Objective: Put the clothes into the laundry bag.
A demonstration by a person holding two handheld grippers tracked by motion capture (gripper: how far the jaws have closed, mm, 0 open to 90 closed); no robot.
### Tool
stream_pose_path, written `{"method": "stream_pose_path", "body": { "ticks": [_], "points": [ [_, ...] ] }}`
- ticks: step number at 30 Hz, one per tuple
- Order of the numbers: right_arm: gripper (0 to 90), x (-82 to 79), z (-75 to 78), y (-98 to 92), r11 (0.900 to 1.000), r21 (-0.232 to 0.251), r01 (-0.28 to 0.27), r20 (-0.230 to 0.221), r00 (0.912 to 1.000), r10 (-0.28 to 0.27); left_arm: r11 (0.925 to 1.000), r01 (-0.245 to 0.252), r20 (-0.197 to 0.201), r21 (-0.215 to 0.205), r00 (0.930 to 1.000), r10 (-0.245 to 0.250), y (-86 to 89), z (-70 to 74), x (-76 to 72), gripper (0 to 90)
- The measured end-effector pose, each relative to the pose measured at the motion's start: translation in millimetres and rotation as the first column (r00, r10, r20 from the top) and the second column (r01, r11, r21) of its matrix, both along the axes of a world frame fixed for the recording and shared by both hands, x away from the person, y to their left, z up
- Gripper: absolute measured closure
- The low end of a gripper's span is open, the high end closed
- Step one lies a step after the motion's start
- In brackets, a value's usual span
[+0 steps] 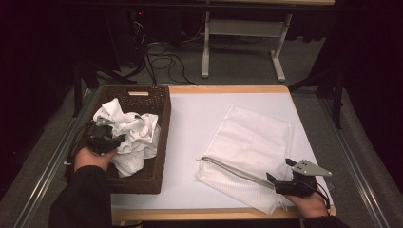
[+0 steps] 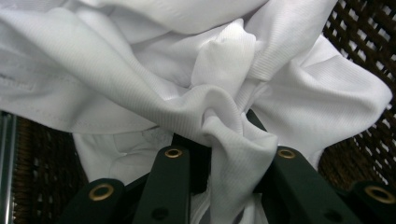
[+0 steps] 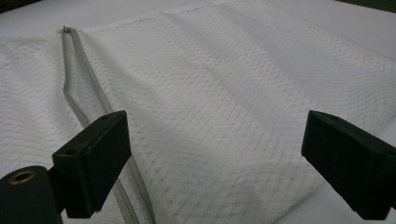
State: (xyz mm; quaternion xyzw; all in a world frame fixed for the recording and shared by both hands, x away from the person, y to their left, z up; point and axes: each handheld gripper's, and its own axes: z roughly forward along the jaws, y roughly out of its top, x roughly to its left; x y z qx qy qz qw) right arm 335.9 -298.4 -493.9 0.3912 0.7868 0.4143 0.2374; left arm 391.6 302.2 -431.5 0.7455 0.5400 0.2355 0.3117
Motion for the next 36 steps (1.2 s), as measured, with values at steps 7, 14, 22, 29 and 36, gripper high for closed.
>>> {"method": "stream_pose_path", "body": {
  "ticks": [7,14,22,29,36],
  "points": [
    [8.8,0.5,0.0,-0.4,1.0,0.001,-0.001,0.002,1.0,0.001,0.9996,-0.002,0.095,-0.029,0.9954,0.005,1.9,5.0,-9.0,76.5],
    [8.9,0.0,0.2,0.1,1.0,0.0,0.001,0.005,1.0,-0.001,0.9977,-0.042,0.233,-0.053,0.9709,0.053,6.3,12.0,-20.9,76.6],
    [8.9,0.2,-0.1,1.6,1.0,-0.01,-0.001,0.005,1.0,0.001,0.9965,-0.025,0.24,-0.079,0.9699,0.044,7.5,13.8,-23.3,76.4],
    [8.9,1.0,-0.4,-0.2,1.0,-0.003,0.006,0.003,1.0,-0.006,0.9955,-0.023,0.263,-0.092,0.9637,0.046,12.8,25.6,-32.2,76.5],
    [8.9,-1.1,1.0,-1.8,1.0,0.007,0.009,0.009,0.9999,-0.009,0.9967,-0.023,0.365,-0.078,0.9296,0.05,4.3,47.3,-53.1,76.6]
  ]
}}
